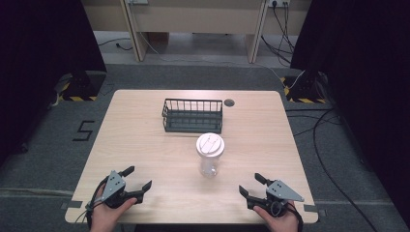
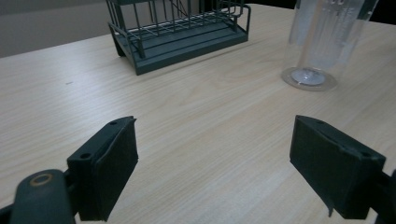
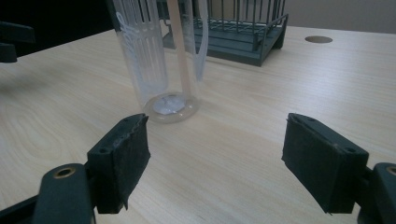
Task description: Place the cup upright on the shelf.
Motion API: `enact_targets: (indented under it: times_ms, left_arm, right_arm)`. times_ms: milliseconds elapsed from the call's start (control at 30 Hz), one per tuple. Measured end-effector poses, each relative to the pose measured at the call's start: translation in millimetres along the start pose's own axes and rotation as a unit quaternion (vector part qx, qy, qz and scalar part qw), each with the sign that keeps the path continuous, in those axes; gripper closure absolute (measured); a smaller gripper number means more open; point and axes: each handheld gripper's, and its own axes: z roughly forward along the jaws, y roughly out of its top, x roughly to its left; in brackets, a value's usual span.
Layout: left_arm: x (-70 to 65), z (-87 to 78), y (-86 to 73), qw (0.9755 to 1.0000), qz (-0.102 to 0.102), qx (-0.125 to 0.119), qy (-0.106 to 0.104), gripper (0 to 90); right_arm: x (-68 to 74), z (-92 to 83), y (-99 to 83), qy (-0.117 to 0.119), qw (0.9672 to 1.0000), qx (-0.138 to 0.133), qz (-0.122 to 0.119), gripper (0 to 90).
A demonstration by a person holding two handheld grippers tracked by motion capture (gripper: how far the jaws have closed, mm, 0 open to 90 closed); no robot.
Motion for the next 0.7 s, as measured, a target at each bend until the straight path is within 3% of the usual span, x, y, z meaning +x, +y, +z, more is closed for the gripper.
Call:
enact_targets:
  times_ms: [367, 700]
  left_arm:
    - [6.0, -1.6, -3.3, 0.9998, -0.020, 0.003, 0.004, 14.5]
    - [6.7, -1.0, -4.1, 0.9996, -0.026, 0.004, 0.005, 14.5]
  right_arm:
    - [5.6, 10.6, 9.8, 0.005, 1.0000, -0.004, -0.003, 18.5]
    - [6.3, 24.2, 21.8, 0.008, 0.9999, -0.004, -0.012, 17.4]
